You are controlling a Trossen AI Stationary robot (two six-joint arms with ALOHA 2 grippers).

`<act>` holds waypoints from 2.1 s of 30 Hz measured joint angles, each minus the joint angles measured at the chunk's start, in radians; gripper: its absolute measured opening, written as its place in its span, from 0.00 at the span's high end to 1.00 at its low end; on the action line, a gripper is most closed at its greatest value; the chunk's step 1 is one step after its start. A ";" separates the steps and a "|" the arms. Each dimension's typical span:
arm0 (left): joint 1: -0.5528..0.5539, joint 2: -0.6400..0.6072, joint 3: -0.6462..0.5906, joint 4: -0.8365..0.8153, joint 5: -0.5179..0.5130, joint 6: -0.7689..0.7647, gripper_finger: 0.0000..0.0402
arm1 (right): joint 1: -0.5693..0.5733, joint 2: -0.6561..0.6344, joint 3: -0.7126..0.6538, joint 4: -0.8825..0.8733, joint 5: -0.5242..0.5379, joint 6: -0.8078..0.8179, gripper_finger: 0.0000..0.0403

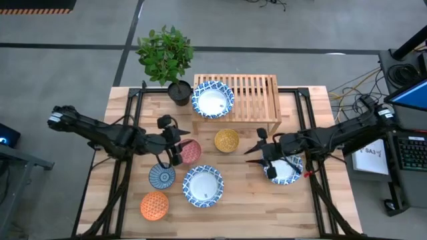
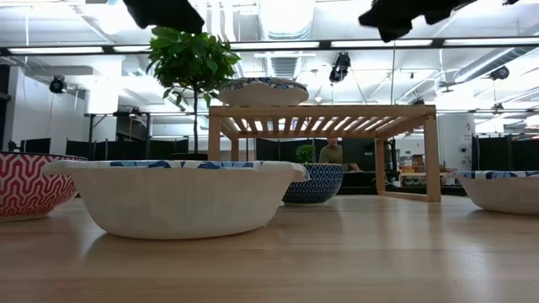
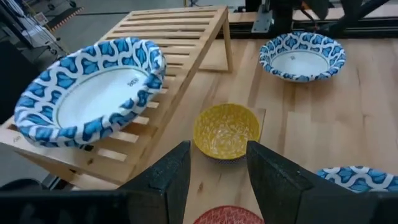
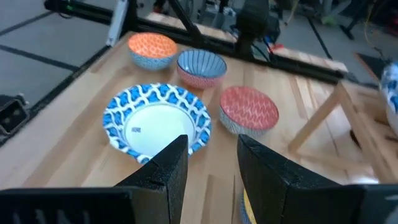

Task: Place and stack bowls onto a shelf
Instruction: Put the yellow bowl on the shelf

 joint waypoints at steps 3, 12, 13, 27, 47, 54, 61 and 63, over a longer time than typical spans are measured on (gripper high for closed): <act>0.000 -0.004 -0.043 0.007 0.000 0.000 0.66 | -0.003 0.019 0.005 -0.008 0.033 0.071 0.68; 0.000 -0.005 -0.116 0.035 -0.008 0.007 0.66 | -0.002 0.131 0.133 -0.182 0.080 0.212 0.68; 0.000 -0.007 -0.119 0.034 -0.010 0.016 0.66 | -0.003 0.155 0.160 -0.210 0.081 0.217 0.68; -0.010 -0.013 -0.145 -0.043 -0.035 -0.100 0.66 | -0.012 0.515 0.542 -0.628 0.079 0.203 0.68; -0.016 -0.035 -0.228 -0.040 -0.048 -0.170 0.65 | -0.140 0.735 0.627 -0.655 0.082 0.177 0.52; -0.016 -0.035 -0.230 -0.040 -0.063 -0.163 0.65 | -0.151 0.808 0.626 -0.653 0.082 0.135 0.47; -0.016 -0.035 -0.232 -0.041 -0.064 -0.159 0.65 | -0.154 0.865 0.626 -0.645 0.107 0.123 0.51; -0.016 -0.035 -0.233 -0.041 -0.064 -0.159 0.65 | -0.155 0.866 0.626 -0.647 0.107 0.122 0.54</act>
